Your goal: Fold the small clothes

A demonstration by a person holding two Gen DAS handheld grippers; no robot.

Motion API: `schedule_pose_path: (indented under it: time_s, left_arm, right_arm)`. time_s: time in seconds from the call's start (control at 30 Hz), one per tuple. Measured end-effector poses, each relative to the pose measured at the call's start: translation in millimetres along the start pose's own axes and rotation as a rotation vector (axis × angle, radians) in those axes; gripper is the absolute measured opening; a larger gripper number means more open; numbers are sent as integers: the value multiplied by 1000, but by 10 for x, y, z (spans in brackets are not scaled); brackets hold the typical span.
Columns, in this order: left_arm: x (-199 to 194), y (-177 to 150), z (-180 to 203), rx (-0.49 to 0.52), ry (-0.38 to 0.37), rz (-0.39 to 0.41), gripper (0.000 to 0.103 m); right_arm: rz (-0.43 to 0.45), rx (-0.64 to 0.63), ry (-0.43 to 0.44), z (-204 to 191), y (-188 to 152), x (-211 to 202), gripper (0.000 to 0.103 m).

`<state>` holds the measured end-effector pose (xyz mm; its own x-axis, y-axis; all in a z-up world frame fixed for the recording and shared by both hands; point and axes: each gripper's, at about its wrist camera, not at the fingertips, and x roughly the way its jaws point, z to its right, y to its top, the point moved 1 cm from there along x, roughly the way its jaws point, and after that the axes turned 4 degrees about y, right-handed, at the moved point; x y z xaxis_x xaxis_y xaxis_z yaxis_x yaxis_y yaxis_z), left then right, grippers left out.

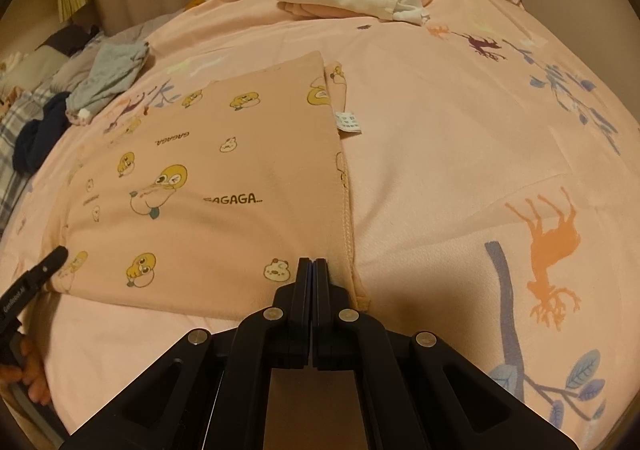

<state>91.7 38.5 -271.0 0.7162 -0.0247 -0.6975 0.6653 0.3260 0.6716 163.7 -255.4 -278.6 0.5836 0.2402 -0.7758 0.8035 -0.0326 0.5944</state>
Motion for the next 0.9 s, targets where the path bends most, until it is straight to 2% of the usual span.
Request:
schedule_pose_path:
  time_s: [0.43, 0.5, 0.67, 0.73, 0.8, 0.83, 0.9]
  left_arm:
    - [-11, -3, 5, 2, 0, 1, 35]
    - [-26, 8, 21, 12, -12, -8, 42]
    - [-230, -102, 194, 102, -60, -85, 82]
    - [-314, -156, 249, 127, -72, -127, 89]
    - [-361, -207, 214, 87, -110, -204, 90]
    - [-391, -221, 178, 57, -131, -214, 90]
    - [-431, -205, 54, -57, -204, -254, 89]
  right_arm:
    - [6, 59, 69, 66, -35, -18, 0]
    - [2, 63, 67, 60, -34, -22, 0]
    - [-41, 13, 38, 1, 25, -5, 0]
    - [-50, 16, 39, 5, 38, -4, 0]
    - [-55, 51, 53, 47, 46, -3, 0]
    - [-61, 91, 72, 87, 56, -5, 0]
    - [-79, 156, 109, 154, 68, 1, 0]
